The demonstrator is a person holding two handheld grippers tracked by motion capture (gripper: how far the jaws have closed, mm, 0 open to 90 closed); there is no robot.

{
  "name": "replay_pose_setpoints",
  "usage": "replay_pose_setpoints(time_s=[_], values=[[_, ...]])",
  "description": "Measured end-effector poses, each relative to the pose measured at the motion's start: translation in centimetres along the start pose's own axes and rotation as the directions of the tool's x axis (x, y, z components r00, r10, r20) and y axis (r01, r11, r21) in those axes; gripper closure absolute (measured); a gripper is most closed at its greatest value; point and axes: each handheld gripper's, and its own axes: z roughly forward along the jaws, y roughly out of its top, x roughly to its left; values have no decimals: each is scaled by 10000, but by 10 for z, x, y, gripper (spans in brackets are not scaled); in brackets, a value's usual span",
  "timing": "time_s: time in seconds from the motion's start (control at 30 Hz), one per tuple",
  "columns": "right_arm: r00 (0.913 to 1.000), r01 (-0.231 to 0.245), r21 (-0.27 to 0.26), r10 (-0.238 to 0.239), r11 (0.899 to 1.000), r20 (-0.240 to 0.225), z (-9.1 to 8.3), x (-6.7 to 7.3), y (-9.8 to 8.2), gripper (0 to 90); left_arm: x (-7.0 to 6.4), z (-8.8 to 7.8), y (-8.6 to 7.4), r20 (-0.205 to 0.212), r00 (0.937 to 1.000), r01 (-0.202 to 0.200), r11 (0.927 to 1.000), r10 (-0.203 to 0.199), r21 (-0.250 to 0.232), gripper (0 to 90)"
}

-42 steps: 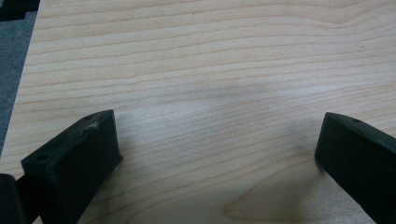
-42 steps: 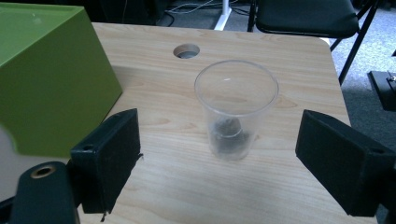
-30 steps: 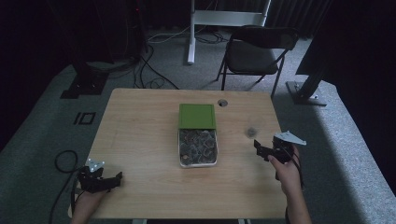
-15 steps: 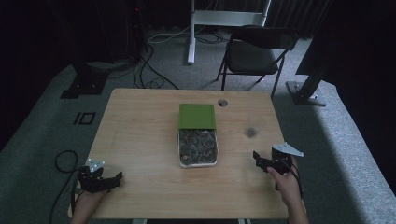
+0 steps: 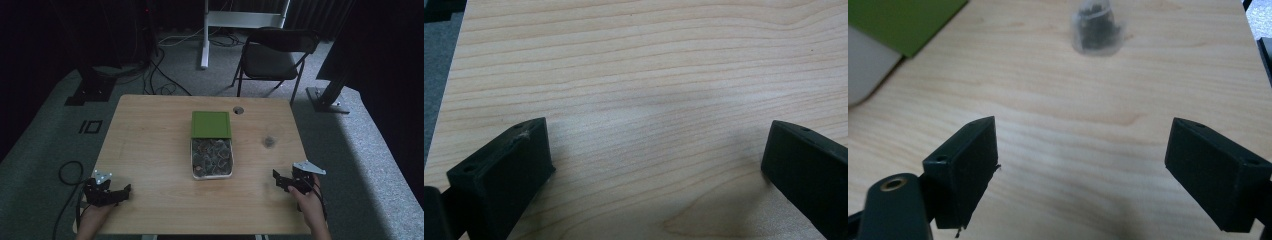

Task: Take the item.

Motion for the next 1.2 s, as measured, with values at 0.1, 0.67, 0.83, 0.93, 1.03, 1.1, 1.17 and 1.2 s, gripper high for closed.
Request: replay_pose_setpoints(time_s=[0.1, 0.67, 0.83, 0.93, 1.03, 1.1, 1.17, 1.2], values=[[10000, 8, 121, -8, 9999, -14, -1, -1, -5, 139, 0, 0, 0, 0, 10000, 0, 10000, 0, 2, 2], [9972, 731, 828, -713, 9939, -245, -6, -6, -30, 142, 0, 0, 0, 10, 10000, -9, 10000, 9, 5, 2], [9924, 1158, 1233, -1095, 9856, -564, -10, -6, -35, 141, 0, 0, 0, 8, 10000, -9, 10000, 9, 5, 2], [9888, 1321, 1214, -1222, 9838, -852, -13, -7, -37, 140, 0, 0, 0, 8, 10000, -2, 10000, 2, -2, 2], [9849, 1552, 1222, -1439, 9803, -961, -14, -6, -38, 139, 0, 0, 0, 12, 10000, -8, 10000, 8, 2, 3], [9828, 1638, 1227, -1512, 9788, -1060, -15, -6, -39, 137, 0, 0, 0, 9, 10000, -8, 10000, 8, 0, 3], [9826, 1645, 1233, -1517, 9786, -1069, -16, -6, -39, 137, 0, 0, 0, 8, 10000, -4, 10000, 4, -2, 2], [9817, 1688, 1222, -1557, 9781, -1095, -16, -6, -39, 134, 0, 0, 0, 9, 10000, -9, 10000, 9, 2, 3]])
